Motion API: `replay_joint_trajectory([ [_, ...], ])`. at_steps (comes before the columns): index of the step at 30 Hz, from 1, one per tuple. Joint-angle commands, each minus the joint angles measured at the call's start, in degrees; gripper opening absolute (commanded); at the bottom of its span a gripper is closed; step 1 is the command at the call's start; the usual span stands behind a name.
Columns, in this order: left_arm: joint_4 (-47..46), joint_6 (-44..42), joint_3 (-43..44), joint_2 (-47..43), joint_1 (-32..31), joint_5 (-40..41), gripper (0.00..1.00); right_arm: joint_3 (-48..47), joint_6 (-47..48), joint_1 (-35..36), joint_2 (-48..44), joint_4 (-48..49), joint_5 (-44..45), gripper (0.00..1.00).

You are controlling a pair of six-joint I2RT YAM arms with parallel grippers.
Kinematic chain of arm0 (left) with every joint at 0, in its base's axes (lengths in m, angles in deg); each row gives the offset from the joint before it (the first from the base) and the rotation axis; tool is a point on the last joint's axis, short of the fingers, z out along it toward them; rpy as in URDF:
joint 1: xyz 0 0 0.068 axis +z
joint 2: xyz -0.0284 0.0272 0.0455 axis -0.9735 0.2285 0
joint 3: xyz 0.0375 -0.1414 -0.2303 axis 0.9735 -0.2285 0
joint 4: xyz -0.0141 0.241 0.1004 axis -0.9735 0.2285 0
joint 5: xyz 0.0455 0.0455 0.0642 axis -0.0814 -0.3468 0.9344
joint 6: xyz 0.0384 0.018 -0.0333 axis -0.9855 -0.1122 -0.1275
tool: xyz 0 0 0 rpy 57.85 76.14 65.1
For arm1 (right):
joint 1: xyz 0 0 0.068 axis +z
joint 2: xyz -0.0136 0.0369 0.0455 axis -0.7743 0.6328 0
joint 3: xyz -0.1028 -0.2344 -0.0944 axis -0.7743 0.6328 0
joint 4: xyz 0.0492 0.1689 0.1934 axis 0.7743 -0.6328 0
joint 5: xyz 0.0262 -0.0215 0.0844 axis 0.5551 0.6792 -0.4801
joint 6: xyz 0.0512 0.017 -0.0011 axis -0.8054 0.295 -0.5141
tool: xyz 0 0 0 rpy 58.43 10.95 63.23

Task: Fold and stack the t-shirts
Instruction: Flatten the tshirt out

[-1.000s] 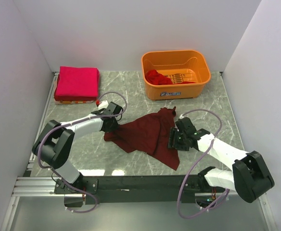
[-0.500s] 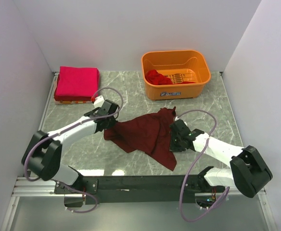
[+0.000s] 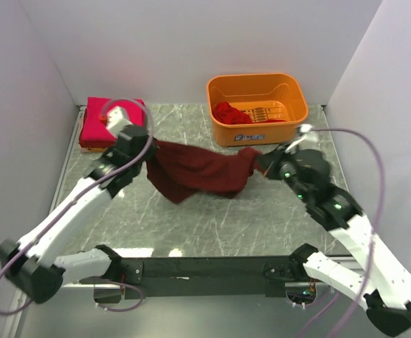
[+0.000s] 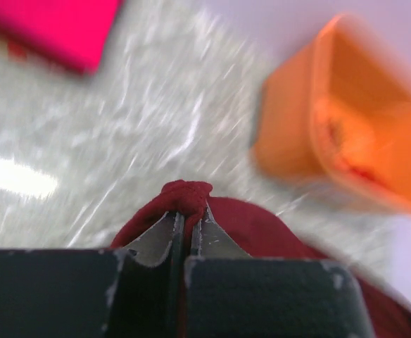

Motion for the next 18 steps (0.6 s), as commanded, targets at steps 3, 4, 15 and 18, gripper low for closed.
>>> replay_joint_trajectory([
  [3, -3.5, -5.5, 7.4, -10.2, 0.1, 9.1, 0.01, -12.3, 5.3, -0.5, -3.4, 3.6, 3.1, 0.0],
  [4, -4.0, -6.4, 8.0, -11.3, 0.1, 9.6, 0.01, -14.0, 6.5, -0.5, -3.4, 3.6, 3.1, 0.0],
  [15, -12.3, -19.3, 18.8, -8.7, 1.7, 16.3, 0.01, -29.8, 13.9, -3.1, 6.4, 8.9, 1.9, 0.0],
  [18, -13.3, -21.9, 24.7, -2.7, 7.4, 10.3, 0.01, -33.2, 15.3, -4.5, 11.2, 11.6, -0.4, 0.0],
])
